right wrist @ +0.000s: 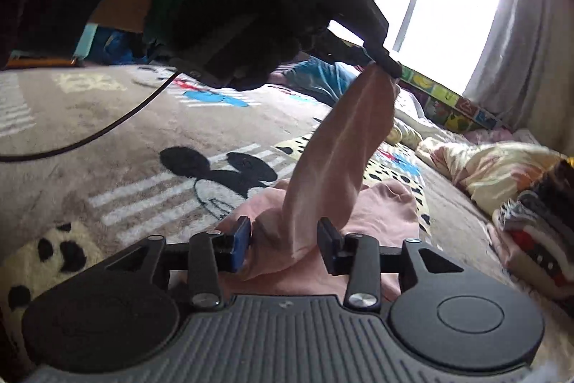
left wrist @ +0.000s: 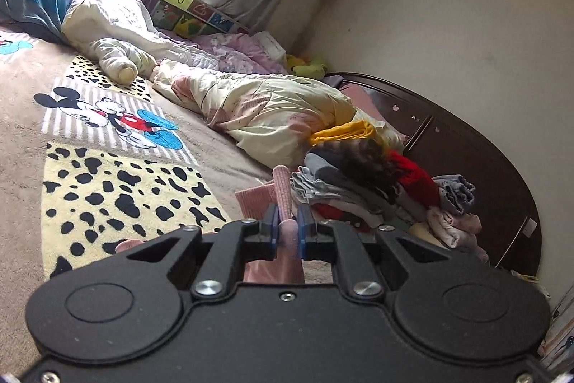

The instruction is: Fold clothes

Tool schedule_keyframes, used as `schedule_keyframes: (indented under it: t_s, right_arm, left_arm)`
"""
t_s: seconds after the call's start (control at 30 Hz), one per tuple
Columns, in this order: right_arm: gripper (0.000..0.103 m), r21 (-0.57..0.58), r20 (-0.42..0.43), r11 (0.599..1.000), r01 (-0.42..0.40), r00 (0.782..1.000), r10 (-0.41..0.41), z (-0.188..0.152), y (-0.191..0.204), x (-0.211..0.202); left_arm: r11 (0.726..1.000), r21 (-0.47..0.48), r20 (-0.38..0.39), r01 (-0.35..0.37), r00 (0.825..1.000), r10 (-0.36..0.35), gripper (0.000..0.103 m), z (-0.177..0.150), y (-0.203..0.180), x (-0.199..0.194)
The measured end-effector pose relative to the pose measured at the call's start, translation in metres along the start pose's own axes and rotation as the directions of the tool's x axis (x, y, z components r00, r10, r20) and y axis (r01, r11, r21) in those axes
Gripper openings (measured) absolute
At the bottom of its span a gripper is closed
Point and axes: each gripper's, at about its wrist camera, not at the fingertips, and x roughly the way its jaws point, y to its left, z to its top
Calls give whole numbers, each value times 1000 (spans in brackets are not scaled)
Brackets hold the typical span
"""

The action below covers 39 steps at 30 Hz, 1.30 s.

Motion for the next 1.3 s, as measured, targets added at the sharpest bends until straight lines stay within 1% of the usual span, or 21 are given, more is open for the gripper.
schedule_keyframes:
  t_s: [0.07, 0.13, 0.17, 0.2, 0.23, 0.27, 0.37, 0.47, 0.53, 0.57, 0.6, 0.7, 0.77, 0.8, 0.83, 0.9, 0.93, 0.97, 1.07, 1.2, 1.3]
  right_arm:
    - [53, 97, -17, 995, -5, 1000, 7, 4, -9, 5]
    - [52, 137, -56, 991, -4, 998, 12, 6, -9, 16]
    - [48, 135, -82, 991, -6, 997, 17, 4, -8, 23]
    - [41, 128, -109, 992, -10, 994, 24, 0, -6, 31]
    - [25, 133, -144, 991, -13, 989, 32, -5, -6, 37]
    - [20, 154, -168, 988, -13, 985, 39, -11, -8, 40]
    - [19, 141, -174, 990, -3, 984, 28, -21, -5, 34]
    - [19, 45, -156, 999, 29, 988, -22, -21, 8, 28]
    - [24, -15, -122, 998, 66, 990, -67, -20, 17, 22]
    - [30, -44, -93, 995, 86, 992, -90, -19, 19, 20]
    - [32, -69, -63, 993, 97, 993, -101, -17, 22, 17]
    - [33, -121, 1, 990, 74, 997, -74, -13, 24, 11]
    - [33, -180, 39, 981, 79, 997, -73, -11, 26, 9]
    - [33, -190, 51, 980, 65, 997, -56, -10, 25, 8]
    - [33, -193, 48, 981, 35, 998, -26, -9, 23, 8]
    - [33, -227, 39, 974, 9, 999, 0, -9, 23, 10]
    - [34, -243, 26, 970, -23, 999, 30, -10, 24, 12]
    - [33, -257, 7, 964, -68, 997, 72, -11, 26, 13]
    - [35, -316, -28, 939, -134, 991, 132, -14, 29, 18]
    - [35, -290, -98, 932, -219, 975, 199, -8, 23, 28]
    - [35, -240, -151, 926, -291, 954, 260, -3, 15, 36]
  left_arm:
    - [1000, -15, 9, -2, 1000, 2, 8, 1, 3, 0]
    - [999, -32, 17, -8, 1000, 8, 8, 1, 6, 1]
    - [999, -41, 21, -11, 1000, 12, 8, 1, 8, 1]
    - [999, -50, 25, -14, 1000, 15, 8, 2, 10, 1]
    - [998, -61, 29, -23, 999, 25, 8, 1, 12, 0]
    - [997, -72, 33, -33, 999, 36, 8, 1, 14, -1]
    - [994, -85, 18, -71, 997, 72, 8, -2, 23, -3]
    - [992, -95, 5, -83, 996, 84, 8, -3, 29, 0]
    - [993, -101, 7, -68, 998, 69, 8, -3, 30, 0]
    - [994, -99, 6, -56, 998, 57, 8, -2, 30, 1]
    - [995, -92, 2, -47, 999, 48, 8, -2, 29, 3]
    - [996, -84, -14, -7, 1000, 6, 8, 1, 30, 9]
    - [996, -83, -26, 13, 1000, -15, 8, 2, 31, 15]
    - [996, -82, -32, 23, 999, -26, 8, 3, 32, 17]
    - [996, -82, -38, 33, 999, -37, 8, 4, 32, 20]
    - [996, -74, -55, 47, 997, -51, 8, 5, 30, 24]
    - [997, -63, -68, 50, 996, -54, 8, 5, 27, 28]
    - [997, -50, -81, 55, 995, -59, 8, 5, 24, 31]
    - [998, -32, -87, 57, 994, -60, 8, 5, 20, 33]
    - [998, -8, -94, 60, 994, -60, 8, 4, 16, 36]
    - [998, -37, -67, 50, 996, -52, 8, 5, 27, 34]
